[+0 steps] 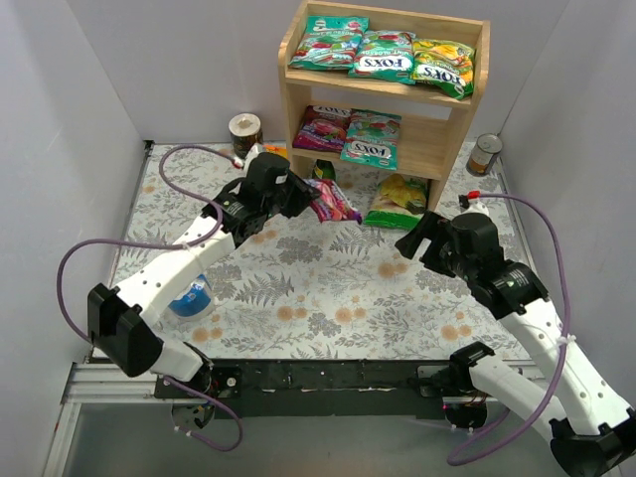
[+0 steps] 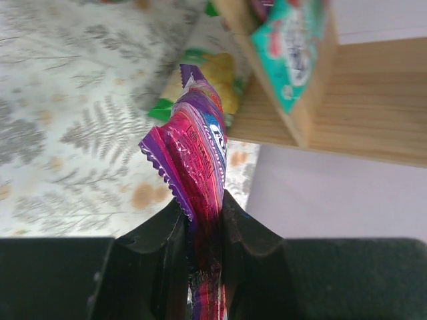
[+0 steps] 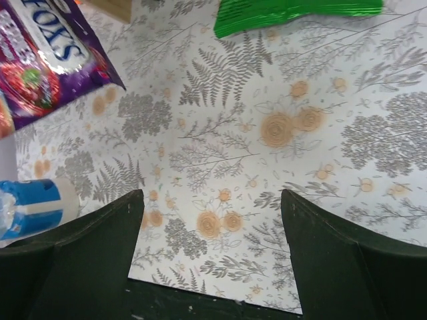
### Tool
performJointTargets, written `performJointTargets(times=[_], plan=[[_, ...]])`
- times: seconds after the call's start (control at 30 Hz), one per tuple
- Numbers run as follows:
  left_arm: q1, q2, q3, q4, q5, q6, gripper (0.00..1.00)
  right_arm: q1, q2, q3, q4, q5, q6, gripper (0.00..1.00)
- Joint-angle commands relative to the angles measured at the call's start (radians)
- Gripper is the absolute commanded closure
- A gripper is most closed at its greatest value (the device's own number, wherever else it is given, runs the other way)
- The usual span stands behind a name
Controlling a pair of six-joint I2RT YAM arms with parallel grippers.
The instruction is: Place and organize the candy bags onto the shelf
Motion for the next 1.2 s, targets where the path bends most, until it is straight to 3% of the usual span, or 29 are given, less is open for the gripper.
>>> performJointTargets(times=[0.0, 0.4, 0.6, 0.73, 0.83, 1.17], plan=[[-0.045, 0.052, 0.145, 0.124, -0.052, 0.017, 1.0, -0.013, -0.06, 0.013, -0.126, 0.109, -0.041, 0.09], [-0.109, 0.404, 0.552, 0.363, -0.136, 0.049, 1.0, -0.016, -0.197, 0.153, -0.357, 0.26, -0.047, 0.08], [-0.154, 0.588, 0.752, 0.481, -0.265, 0.086, 1.0, -0.015, -0.277, 0.212, -0.441, 0.309, -0.046, 0.08], [-0.195, 0.697, 0.777, 0.691, -0.372, 0.172, 1.0, -0.015, -0.298, 0.255, -0.487, 0.312, -0.058, 0.09], [-0.214, 0.747, 0.812, 0.762, -0.439, 0.189, 1.0, -0.015, -0.31, 0.28, -0.528, 0.332, -0.059, 0.09], [-0.267, 0.911, 0.958, 0.876, -0.65, 0.213, 1.0, -0.006, -0.349, 0.338, -0.639, 0.384, -0.053, 0.09]])
